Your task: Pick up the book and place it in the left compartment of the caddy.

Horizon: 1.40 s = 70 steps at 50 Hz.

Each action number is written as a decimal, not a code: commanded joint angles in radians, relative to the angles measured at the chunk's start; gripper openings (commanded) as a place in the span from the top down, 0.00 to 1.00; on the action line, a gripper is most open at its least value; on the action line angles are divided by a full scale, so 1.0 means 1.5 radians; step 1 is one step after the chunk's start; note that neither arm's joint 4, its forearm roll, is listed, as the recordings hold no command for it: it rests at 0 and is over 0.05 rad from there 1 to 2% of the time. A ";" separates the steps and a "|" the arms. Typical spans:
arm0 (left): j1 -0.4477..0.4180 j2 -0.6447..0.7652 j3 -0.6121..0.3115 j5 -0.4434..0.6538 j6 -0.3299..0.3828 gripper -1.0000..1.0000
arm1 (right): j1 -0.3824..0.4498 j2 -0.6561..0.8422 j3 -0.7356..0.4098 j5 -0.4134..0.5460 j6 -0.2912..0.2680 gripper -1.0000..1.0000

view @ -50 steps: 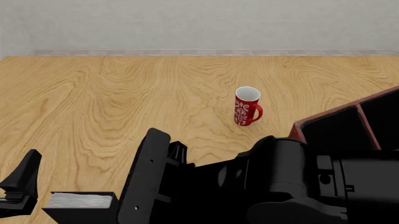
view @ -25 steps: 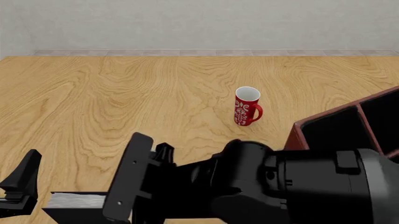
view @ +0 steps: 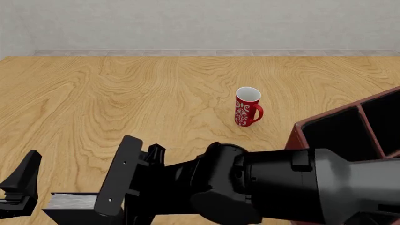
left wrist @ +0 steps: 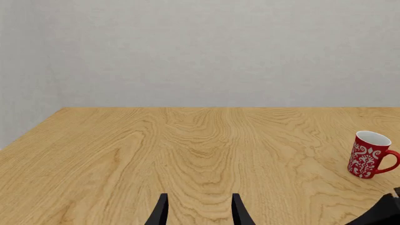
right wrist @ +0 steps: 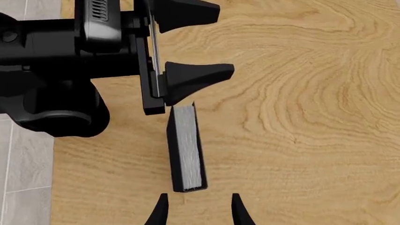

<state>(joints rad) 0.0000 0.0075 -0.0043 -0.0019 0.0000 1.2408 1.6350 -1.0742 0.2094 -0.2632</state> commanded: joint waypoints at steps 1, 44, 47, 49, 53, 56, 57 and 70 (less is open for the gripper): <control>0.000 0.000 0.000 0.000 0.000 0.00 | 0.004 0.023 -0.007 -0.015 0.003 0.00; 0.000 0.000 0.000 0.000 0.000 0.00 | 0.009 0.114 -0.031 -0.066 0.017 0.00; 0.000 0.000 0.000 0.000 0.000 0.00 | 0.008 0.121 -0.034 -0.067 0.018 0.00; 0.000 0.000 0.000 0.000 0.000 0.00 | 0.007 0.128 -0.037 -0.069 0.019 0.00; 0.000 0.000 0.000 0.000 0.000 0.00 | 0.008 0.134 -0.037 -0.071 0.021 0.00; 0.000 0.000 0.000 0.000 0.000 0.00 | 0.010 0.134 -0.038 -0.073 0.026 0.00; 0.000 0.000 0.000 0.000 0.000 0.00 | 0.013 0.128 -0.035 -0.075 0.027 1.00; 0.000 0.000 0.000 0.000 0.000 0.00 | 0.026 0.110 -0.026 -0.076 0.029 1.00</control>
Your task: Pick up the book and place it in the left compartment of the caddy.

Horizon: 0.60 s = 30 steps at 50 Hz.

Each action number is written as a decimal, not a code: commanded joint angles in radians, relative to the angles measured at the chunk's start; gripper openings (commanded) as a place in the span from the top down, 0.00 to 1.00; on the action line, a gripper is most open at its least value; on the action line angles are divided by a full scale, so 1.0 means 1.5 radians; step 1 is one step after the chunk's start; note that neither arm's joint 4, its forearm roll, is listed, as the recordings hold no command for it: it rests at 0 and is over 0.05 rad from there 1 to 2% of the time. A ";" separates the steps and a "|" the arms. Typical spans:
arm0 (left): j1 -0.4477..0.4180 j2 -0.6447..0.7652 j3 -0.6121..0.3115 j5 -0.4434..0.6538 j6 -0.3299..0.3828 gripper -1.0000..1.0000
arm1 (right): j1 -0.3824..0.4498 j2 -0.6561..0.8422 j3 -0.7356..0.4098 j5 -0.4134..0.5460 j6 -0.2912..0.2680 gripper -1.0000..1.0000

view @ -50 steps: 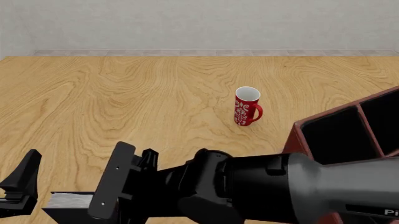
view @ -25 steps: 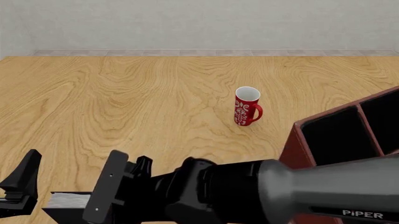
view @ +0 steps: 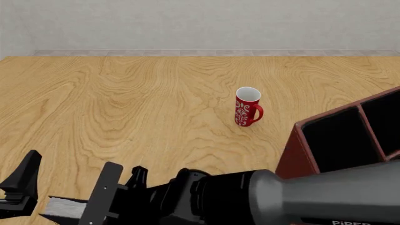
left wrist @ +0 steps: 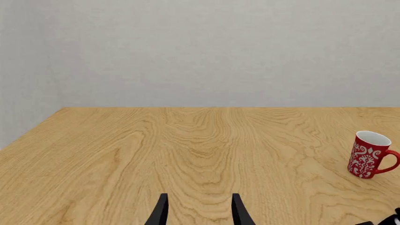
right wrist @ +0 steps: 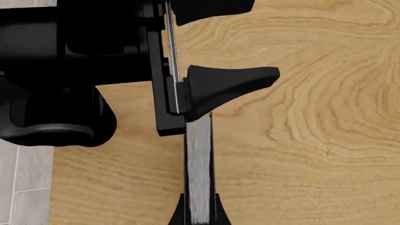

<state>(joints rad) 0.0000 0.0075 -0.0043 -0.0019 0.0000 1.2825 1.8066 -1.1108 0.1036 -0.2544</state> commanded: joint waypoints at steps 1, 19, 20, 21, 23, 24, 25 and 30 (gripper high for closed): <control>0.000 0.000 0.000 0.000 0.000 0.00 | -0.003 -0.005 -0.003 -0.004 0.023 1.00; 0.000 0.000 0.000 0.000 0.000 0.00 | -0.004 -0.055 0.004 0.016 0.013 1.00; 0.000 0.000 0.000 0.000 0.000 0.00 | -0.005 -0.058 0.004 0.018 0.013 1.00; 0.000 0.000 0.000 0.000 0.000 0.00 | -0.004 -0.062 0.005 0.018 0.013 1.00; 0.000 0.000 0.000 0.000 0.000 0.00 | -0.005 -0.065 0.006 0.019 0.010 1.00; 0.000 0.000 0.000 0.000 0.000 0.00 | -0.006 -0.072 0.006 0.020 0.009 1.00; 0.000 0.000 0.000 0.000 0.000 0.00 | -0.006 -0.072 0.006 0.020 0.009 1.00; 0.000 0.000 0.000 0.000 0.000 0.00 | -0.031 -0.077 -0.007 0.025 -0.006 1.00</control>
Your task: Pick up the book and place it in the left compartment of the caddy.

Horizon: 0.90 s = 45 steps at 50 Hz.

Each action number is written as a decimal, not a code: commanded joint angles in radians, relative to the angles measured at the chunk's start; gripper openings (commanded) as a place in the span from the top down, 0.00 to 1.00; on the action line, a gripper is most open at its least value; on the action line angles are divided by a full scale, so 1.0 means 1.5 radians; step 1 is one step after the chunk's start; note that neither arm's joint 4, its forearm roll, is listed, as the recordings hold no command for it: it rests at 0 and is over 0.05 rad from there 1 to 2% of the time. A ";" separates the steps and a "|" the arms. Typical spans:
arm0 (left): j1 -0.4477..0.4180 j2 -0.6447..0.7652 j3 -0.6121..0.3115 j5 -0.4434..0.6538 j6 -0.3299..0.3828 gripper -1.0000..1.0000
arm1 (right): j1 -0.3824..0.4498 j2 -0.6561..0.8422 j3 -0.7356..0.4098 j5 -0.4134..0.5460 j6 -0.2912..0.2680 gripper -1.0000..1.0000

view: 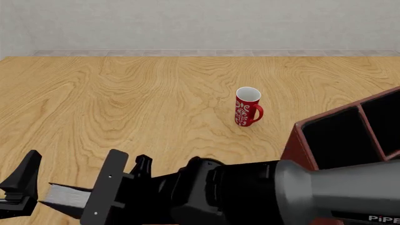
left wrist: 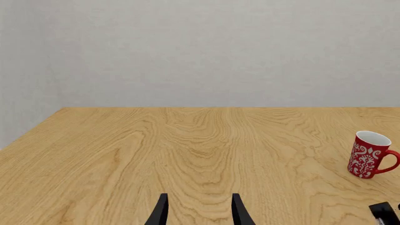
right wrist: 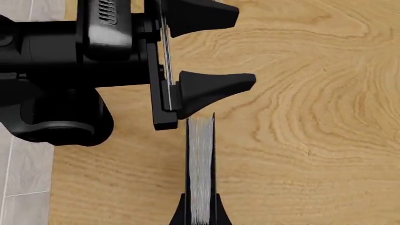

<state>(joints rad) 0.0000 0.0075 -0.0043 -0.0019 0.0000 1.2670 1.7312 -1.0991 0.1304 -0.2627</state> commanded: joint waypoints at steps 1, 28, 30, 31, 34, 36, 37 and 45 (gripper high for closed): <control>0.000 0.000 0.000 0.000 0.000 0.00 | -0.024 -0.029 -0.017 0.010 -0.002 1.00; 0.000 0.000 0.000 0.000 0.000 0.00 | -0.128 -0.078 -0.045 0.028 -0.080 1.00; 0.000 0.000 0.000 0.000 0.000 0.00 | -0.133 -0.081 -0.049 0.032 -0.076 1.00; 0.000 0.000 0.000 0.000 0.000 0.00 | -0.140 -0.087 -0.047 0.028 -0.082 1.00; 0.000 0.000 0.000 0.000 0.000 0.00 | -0.143 -0.092 -0.048 0.031 -0.081 1.00; 0.000 0.000 0.000 0.000 0.000 0.00 | -0.154 -0.097 -0.053 0.032 -0.078 1.00; 0.000 0.000 0.000 0.000 0.000 0.00 | -0.152 -0.106 -0.050 0.032 -0.077 1.00; 0.000 0.000 0.000 0.000 0.000 0.00 | -0.166 -0.133 -0.048 0.044 -0.078 1.00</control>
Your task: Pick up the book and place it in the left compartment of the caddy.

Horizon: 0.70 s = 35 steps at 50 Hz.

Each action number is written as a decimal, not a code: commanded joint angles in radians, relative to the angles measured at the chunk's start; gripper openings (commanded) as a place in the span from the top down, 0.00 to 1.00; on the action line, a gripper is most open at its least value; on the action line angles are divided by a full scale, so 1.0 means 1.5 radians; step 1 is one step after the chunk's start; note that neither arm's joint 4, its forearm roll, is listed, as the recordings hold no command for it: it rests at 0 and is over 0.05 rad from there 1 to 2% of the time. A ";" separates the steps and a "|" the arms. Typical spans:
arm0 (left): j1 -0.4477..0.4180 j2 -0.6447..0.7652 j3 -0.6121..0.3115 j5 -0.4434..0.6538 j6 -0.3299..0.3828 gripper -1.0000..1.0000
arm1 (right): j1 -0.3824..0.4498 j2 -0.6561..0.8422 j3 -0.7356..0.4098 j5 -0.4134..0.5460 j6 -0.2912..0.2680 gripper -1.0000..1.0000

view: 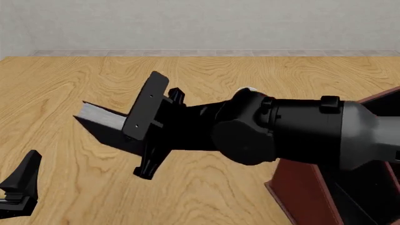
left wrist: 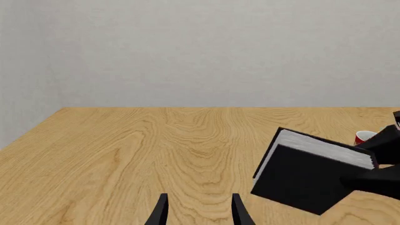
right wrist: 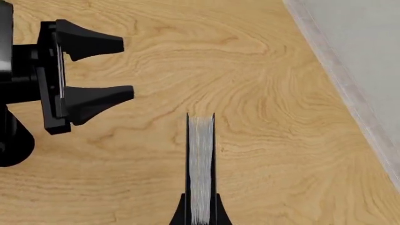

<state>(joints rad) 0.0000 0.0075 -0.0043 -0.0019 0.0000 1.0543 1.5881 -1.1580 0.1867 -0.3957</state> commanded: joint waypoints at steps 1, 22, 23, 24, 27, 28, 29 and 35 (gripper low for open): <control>0.000 0.000 0.000 0.000 0.000 0.00 | -0.022 -0.041 -0.010 0.011 0.015 1.00; 0.000 0.000 0.000 0.000 0.000 0.00 | -0.049 -0.109 -0.020 0.072 -0.006 1.00; 0.000 0.000 0.000 0.000 0.000 0.00 | -0.054 -0.114 -0.023 0.077 -0.005 1.00; 0.000 0.000 0.000 0.000 0.000 0.00 | -0.056 -0.117 -0.024 0.080 -0.005 1.00; 0.000 0.000 0.000 0.000 0.000 0.00 | -0.063 -0.129 -0.028 0.093 -0.004 1.00; 0.000 0.000 0.000 0.000 0.000 0.00 | -0.063 -0.129 -0.028 0.093 -0.004 1.00; 0.000 0.000 0.000 0.000 0.000 0.00 | -0.067 -0.140 -0.027 0.099 -0.007 1.00; 0.000 0.000 0.000 0.000 0.000 0.00 | -0.095 -0.169 -0.019 0.104 -0.010 1.00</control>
<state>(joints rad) 0.0000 0.0075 -0.0043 -0.0019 0.0000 0.9606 1.4051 -1.1783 0.3144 -0.4291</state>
